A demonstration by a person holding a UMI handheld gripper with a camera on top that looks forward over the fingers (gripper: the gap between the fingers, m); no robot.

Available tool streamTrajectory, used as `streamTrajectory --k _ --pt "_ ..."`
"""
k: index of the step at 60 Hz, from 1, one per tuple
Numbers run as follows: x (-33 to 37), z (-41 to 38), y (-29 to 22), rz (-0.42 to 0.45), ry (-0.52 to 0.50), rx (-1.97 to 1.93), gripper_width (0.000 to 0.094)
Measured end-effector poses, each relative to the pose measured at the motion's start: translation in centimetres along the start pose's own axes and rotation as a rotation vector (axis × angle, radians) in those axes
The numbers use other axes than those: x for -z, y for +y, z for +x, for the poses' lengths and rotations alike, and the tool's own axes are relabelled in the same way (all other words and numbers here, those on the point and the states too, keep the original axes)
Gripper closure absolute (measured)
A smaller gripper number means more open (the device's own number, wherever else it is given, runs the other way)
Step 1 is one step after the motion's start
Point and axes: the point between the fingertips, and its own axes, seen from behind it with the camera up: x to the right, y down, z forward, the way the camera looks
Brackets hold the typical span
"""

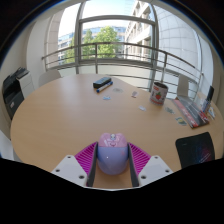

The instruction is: Arrange mouse

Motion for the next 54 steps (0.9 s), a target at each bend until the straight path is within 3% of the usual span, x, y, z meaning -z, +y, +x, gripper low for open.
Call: streamTrajectory --k 9,19,25,28,33,42,48,54 --pt "1.5 -0.4 -0.7 -0.002 -0.031 -0.01 0.0503" --pt "11.5 1.0 -10.2 0.237 -0.12 -0.018 0.0522" --pt "16.8 7.0 -14.8 0.353 -0.111 -0.044 0.0524" --pt "18.1 10.9 -15.5 0.368 -0.085 -0.055 0.0526" --pt "17.1 18.9 -12.9 0.33 -0.011 -0.063 0.0525" --pt "12.5 29.8 -1.8 0.125 0.094 -0.051 0.0525" --pt "9.7 32.9 4.6 0.019 0.105 -0.042 0.0523" --pt "8.3 32.8 7.5 -0.054 0.071 -0.064 0.0423"
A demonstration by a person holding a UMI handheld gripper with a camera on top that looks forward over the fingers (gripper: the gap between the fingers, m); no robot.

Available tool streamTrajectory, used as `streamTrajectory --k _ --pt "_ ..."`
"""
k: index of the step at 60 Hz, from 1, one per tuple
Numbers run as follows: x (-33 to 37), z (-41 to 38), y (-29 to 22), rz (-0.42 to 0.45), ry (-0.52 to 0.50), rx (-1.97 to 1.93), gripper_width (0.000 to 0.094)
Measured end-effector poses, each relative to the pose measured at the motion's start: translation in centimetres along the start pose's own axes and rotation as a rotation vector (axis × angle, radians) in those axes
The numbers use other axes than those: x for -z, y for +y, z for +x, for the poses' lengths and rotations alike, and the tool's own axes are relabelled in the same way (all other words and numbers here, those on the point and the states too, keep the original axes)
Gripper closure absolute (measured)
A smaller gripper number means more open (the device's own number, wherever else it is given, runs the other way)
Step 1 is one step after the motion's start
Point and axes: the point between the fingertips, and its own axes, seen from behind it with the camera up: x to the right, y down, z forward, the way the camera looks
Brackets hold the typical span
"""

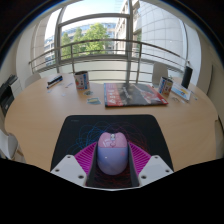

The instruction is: Arrange mouse

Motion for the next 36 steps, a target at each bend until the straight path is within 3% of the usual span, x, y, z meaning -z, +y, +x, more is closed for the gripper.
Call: streamTrajectory --k 6,11,12,24,36 --pt "0.3 0.6 0.2 0.002 0.012 0.002 0.0342" --pt "1.7 0.7 -0.9 0.032 0.025 0.007 0.0093" --pt "2.1 0.7 -1.1 0.037 0.027 0.007 0.0081" --pt "9.5 -0.2 -3.1 0.1 0.056 0.013 0.009" --pt "19.7 -1.5 -1.8 0.156 0.098 0.047 0.0092"
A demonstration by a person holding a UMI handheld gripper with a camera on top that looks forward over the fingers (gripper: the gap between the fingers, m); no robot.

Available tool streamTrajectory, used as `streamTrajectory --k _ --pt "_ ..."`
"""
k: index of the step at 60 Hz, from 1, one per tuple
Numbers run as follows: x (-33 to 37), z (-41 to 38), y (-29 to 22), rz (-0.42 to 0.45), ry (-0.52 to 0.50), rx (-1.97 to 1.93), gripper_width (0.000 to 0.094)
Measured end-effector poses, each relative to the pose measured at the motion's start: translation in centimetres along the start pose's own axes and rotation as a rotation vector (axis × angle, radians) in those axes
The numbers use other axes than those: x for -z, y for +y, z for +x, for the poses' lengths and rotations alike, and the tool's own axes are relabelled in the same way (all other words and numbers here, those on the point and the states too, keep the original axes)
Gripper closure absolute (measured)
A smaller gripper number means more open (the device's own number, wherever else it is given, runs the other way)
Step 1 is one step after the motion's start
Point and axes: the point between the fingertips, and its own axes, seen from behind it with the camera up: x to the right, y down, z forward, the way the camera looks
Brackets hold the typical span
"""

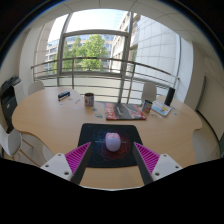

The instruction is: Arrange mouse

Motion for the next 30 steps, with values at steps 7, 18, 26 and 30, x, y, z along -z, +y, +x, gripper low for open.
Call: streamTrajectory --k 7,18,26,30 --pt "5.5 -0.3 1.2 0.014 0.004 0.018 0.0093" --pt "11.3 -1.1 3.0 0.029 -0.006 0.037 0.0092" --pt "13.0 -0.8 4.0 0.028 0.004 0.042 0.009" --pt "13.3 -0.5 4.0 0.034 0.011 0.052 0.0092"
